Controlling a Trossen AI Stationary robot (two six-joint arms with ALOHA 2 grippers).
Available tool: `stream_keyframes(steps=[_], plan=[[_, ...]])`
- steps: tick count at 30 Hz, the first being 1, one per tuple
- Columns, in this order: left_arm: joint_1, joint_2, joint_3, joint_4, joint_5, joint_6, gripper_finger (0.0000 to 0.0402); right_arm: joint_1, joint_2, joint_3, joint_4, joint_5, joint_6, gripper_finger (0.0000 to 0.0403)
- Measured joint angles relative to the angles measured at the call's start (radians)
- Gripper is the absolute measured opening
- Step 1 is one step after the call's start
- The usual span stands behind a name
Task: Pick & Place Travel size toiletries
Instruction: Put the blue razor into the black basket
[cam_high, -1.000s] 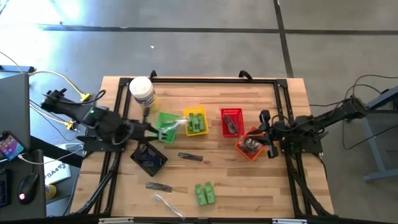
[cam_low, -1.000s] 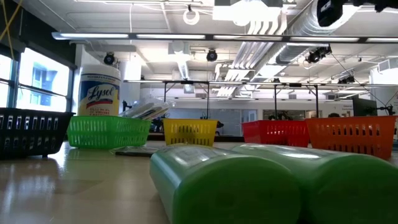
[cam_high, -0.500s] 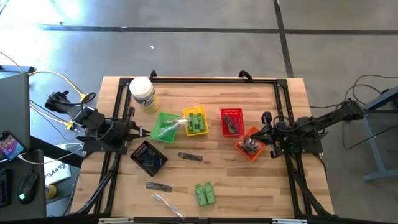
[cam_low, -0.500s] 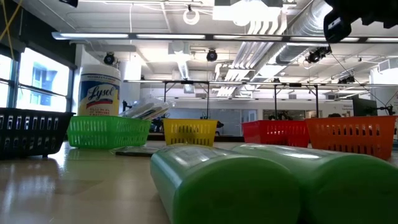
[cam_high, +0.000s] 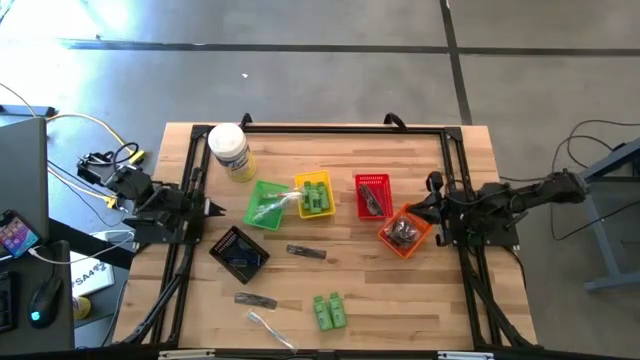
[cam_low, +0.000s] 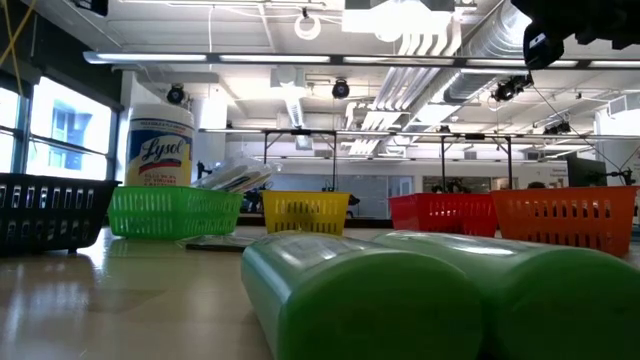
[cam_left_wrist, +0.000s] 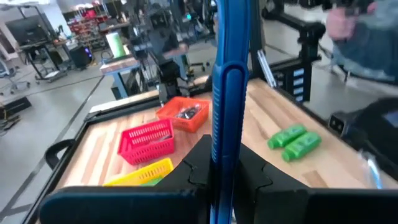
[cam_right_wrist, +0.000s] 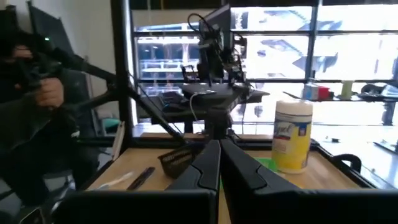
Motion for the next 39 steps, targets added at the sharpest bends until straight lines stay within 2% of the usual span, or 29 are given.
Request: stream_keyframes(steps=[6,9,18,25,30,39], plan=[[0.000,0.003,-0.013,-0.005,0.019,0.009,0.0021,-0.103,-0.135,0.000,-0.162,-0.132,0.040,0.0003],[0.000,0.003,-0.010,-0.010,0.024,-0.007,0.0021,-0.128,-0.180,-0.014,-0.180,-0.191,0.090,0.0003],[0.000,0.012,-0.010,-0.036,0.025,-0.051,0.0021,-0.128,-0.219,-0.152,-0.076,-0.160,0.132,0.0003],[0.000,0.048,-0.010,-0.101,0.047,-0.051,0.0021,-0.128,-0.219,-0.199,-0.042,-0.172,0.132,0.0003],[0.000,0.157,0.001,-0.125,0.047,-0.067,0.0021,-0.128,-0.218,-0.201,-0.061,-0.173,0.150,0.0003],[0.000,0.492,0.143,-0.334,0.043,-0.086,0.0024,-0.128,-0.218,-0.202,-0.059,-0.176,0.150,0.0003]])
